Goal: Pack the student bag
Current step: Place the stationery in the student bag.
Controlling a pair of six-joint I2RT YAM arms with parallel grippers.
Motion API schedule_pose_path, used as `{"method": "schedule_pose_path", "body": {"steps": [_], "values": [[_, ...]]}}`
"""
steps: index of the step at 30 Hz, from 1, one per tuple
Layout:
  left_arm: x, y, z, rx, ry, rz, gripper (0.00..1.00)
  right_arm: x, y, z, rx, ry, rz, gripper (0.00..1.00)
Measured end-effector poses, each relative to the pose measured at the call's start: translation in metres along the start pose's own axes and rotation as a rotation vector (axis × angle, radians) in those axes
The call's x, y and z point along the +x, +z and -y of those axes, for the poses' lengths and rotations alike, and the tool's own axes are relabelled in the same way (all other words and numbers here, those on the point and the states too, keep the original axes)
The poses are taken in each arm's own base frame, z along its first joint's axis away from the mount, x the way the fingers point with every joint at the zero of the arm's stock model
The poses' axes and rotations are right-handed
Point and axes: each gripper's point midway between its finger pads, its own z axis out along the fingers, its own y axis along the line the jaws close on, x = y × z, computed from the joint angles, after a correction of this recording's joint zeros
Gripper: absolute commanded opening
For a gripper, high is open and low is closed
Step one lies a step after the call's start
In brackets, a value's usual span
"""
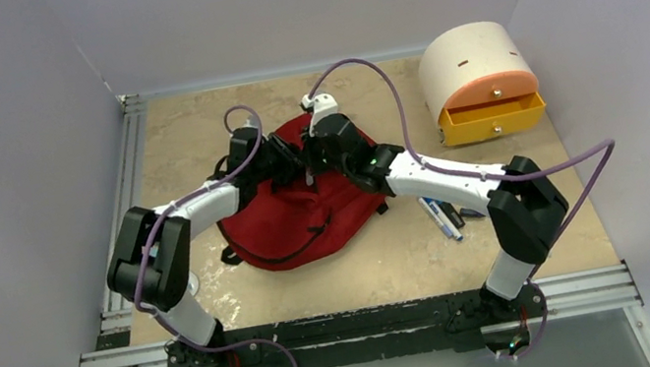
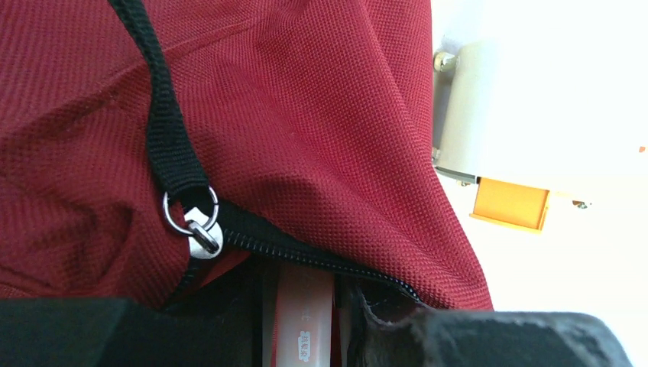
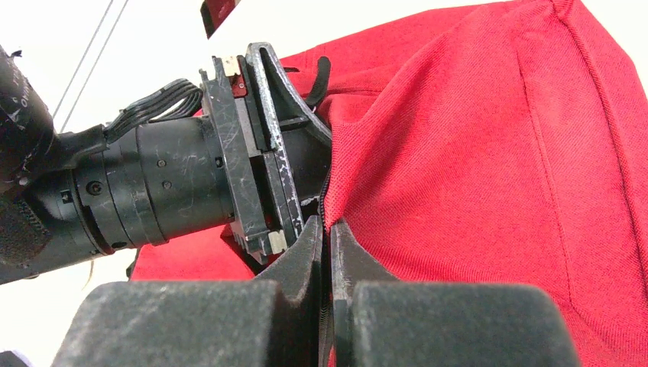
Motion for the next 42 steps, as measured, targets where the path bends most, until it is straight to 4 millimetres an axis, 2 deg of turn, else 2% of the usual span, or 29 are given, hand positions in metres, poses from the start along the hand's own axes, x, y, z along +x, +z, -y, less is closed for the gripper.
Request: {"method": "schedule_pose_path", "body": {"steps": [7,12,17,19,24,27,30,34,36,39,42], "values": [[0.002,-0.001,-0.002,0.000,0.008,-0.017,0.59,-0.005,-0.003,0.003,0.011,0.013,0.018,0.00],[0.004,-0.013,-0.006,-0.038,0.048,-0.025,0.66,-0.008,-0.004,0.001,0.001,0.017,0.028,0.00],[0.002,-0.031,-0.006,-0.071,0.097,-0.013,0.66,-0.008,-0.004,0.000,-0.004,0.019,0.028,0.00],[0.001,-0.043,-0.003,-0.080,0.121,-0.003,0.63,-0.007,-0.005,0.000,-0.006,0.018,0.025,0.00],[-0.008,-0.085,0.010,-0.097,0.190,0.058,0.55,-0.005,-0.005,-0.001,-0.005,0.017,0.020,0.00],[-0.013,-0.115,0.025,-0.066,0.233,0.108,0.54,0.002,-0.005,-0.001,-0.007,0.012,0.005,0.03],[-0.014,-0.141,0.031,-0.054,0.263,0.147,0.54,0.006,-0.006,-0.001,-0.006,0.009,-0.010,0.08],[-0.007,-0.163,0.015,-0.089,0.290,0.169,0.54,0.010,-0.006,-0.001,-0.005,0.018,-0.021,0.19],[-0.002,-0.170,0.001,-0.119,0.301,0.168,0.54,0.013,-0.006,-0.001,-0.011,0.023,-0.030,0.25],[0.008,-0.177,-0.019,-0.157,0.304,0.159,0.54,0.023,-0.006,0.000,-0.009,0.028,-0.052,0.33],[0.012,-0.180,-0.029,-0.181,0.301,0.150,0.54,0.030,-0.011,0.003,-0.002,0.033,-0.068,0.39]]}}
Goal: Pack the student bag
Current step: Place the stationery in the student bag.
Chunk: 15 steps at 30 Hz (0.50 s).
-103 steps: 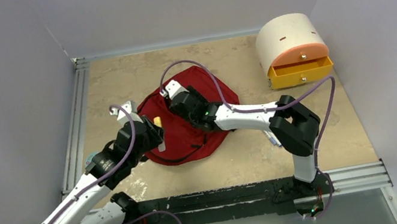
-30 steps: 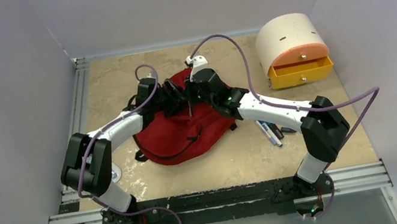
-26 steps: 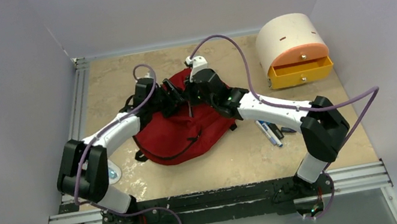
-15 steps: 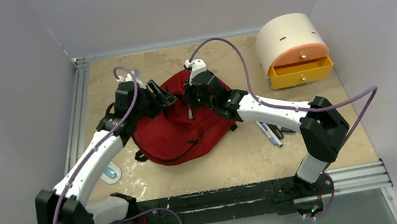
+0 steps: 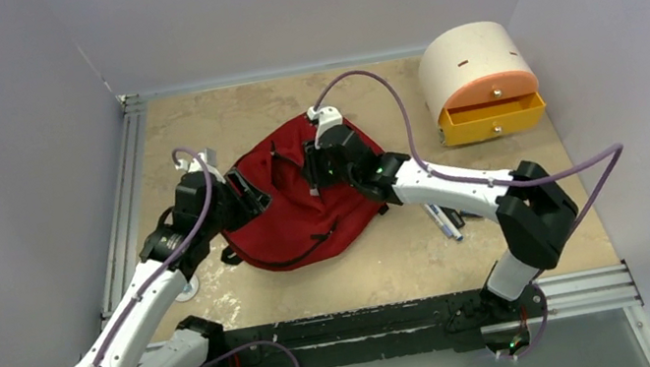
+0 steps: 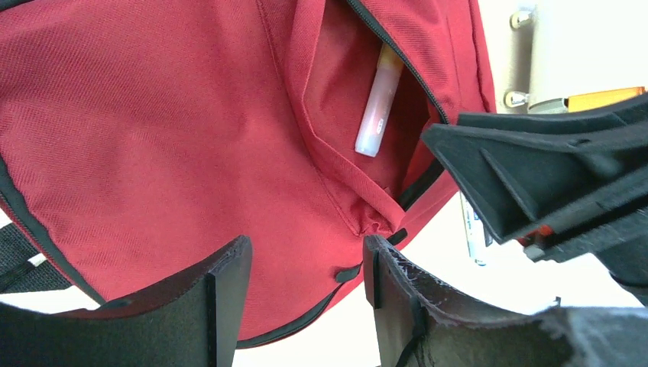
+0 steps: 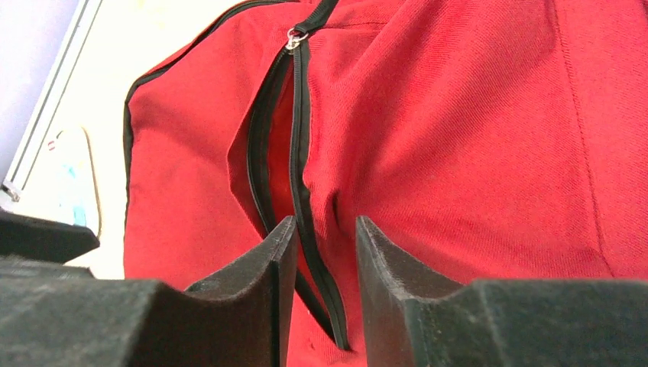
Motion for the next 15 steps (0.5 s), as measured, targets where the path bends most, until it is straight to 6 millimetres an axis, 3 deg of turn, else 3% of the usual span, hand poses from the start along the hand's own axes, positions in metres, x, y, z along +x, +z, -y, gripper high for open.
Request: {"method": "schedule_pose_path", "body": {"steps": [5,9,13,15], "values": [[0.002,0.001,-0.003,-0.013,0.010,-0.009,0.54,-0.011,-0.026,0.001,0.001,0.024,0.029,0.47],[0.004,0.004,-0.005,-0.022,0.017,-0.020,0.54,-0.026,-0.060,0.013,0.052,0.087,0.103,0.50],[0.005,0.005,-0.005,-0.018,0.017,-0.025,0.54,-0.031,-0.090,0.052,0.193,0.227,0.163,0.48],[0.005,0.005,-0.003,-0.012,0.016,-0.027,0.54,-0.027,-0.101,0.087,0.292,0.319,0.188,0.45]]}}
